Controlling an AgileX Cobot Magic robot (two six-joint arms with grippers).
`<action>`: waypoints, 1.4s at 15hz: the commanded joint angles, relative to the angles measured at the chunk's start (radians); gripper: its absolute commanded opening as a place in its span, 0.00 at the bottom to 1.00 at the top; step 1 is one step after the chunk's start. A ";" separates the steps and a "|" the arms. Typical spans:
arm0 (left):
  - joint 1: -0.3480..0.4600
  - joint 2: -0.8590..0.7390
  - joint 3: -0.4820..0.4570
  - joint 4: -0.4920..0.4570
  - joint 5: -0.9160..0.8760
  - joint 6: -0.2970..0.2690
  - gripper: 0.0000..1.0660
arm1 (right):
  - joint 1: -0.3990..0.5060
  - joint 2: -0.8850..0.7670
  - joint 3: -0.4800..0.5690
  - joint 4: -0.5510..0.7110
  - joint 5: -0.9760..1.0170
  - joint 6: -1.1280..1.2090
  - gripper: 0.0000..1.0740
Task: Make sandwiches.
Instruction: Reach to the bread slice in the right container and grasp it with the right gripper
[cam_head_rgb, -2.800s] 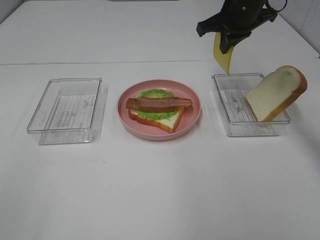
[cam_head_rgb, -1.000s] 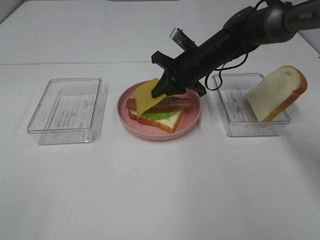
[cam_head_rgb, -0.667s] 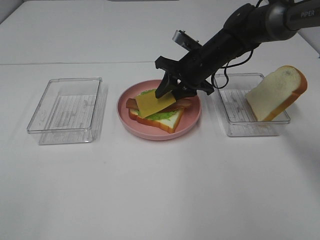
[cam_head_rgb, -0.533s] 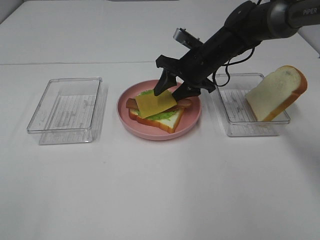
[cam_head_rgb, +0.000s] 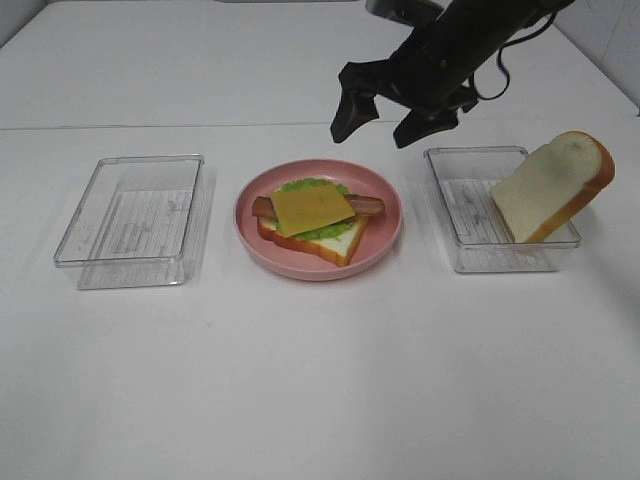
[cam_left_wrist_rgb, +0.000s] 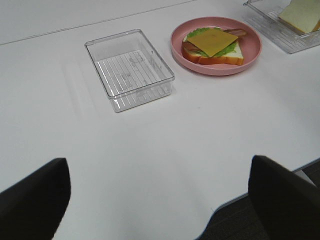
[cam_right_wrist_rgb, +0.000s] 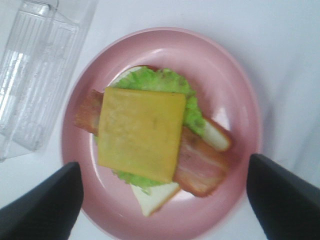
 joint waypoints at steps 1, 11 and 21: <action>0.001 -0.021 0.004 -0.005 -0.017 -0.005 0.84 | -0.007 -0.068 -0.003 -0.208 0.044 0.117 0.74; 0.001 -0.021 0.004 -0.005 -0.017 -0.005 0.84 | -0.399 -0.156 -0.004 -0.335 0.205 0.182 0.74; 0.001 -0.021 0.004 -0.005 -0.017 -0.005 0.84 | -0.512 0.060 -0.004 -0.072 0.267 0.002 0.72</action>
